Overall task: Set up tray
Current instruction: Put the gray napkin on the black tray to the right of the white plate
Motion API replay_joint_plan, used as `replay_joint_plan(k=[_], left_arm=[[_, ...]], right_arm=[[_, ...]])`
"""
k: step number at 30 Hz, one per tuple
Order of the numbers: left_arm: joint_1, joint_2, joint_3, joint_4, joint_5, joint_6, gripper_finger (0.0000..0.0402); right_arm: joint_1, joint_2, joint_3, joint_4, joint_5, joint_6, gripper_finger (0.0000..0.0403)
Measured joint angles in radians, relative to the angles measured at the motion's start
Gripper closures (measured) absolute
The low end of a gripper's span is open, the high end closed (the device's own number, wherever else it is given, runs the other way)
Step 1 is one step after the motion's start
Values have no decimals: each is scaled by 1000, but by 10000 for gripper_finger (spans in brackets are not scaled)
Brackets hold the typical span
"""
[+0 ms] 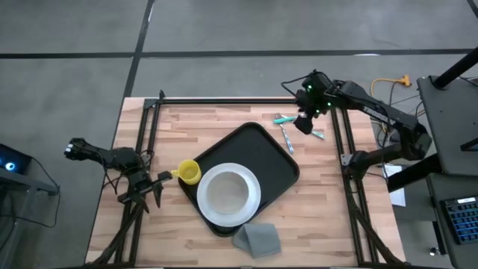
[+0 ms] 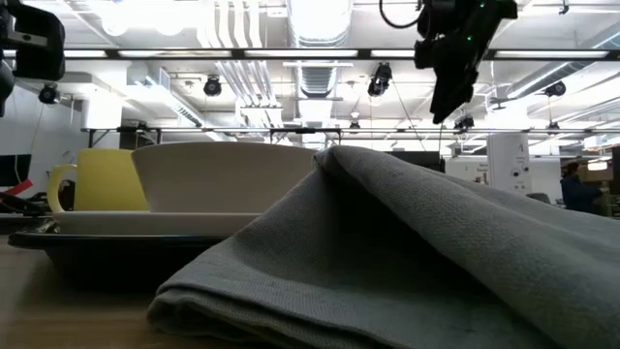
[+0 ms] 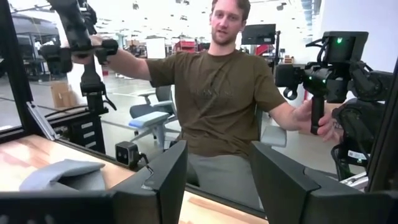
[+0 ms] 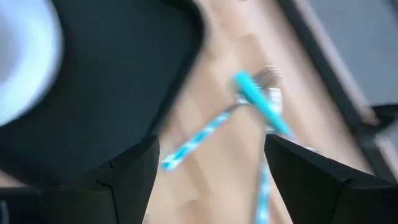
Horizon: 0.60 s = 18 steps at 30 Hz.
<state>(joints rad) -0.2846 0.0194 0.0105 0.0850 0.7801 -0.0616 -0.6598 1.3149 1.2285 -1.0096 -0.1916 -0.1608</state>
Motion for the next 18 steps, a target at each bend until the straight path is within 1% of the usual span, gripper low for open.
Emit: replay_joint_plan(k=[5,8,12,18], left_arm=[[0,6,0,1,0,-3,242],[0,24,0,2,0,-3,242],[0,53,0,1,0,-3,242],[0,103,0,1,0,-4,242]], right_arm=[[1,25,0,-1,-147,-17,125],[1,18,0,0,-158,-27,128],[13,-21,0,-2,-166,-27,128],[87,-78,0,-5,-193,-14,128]])
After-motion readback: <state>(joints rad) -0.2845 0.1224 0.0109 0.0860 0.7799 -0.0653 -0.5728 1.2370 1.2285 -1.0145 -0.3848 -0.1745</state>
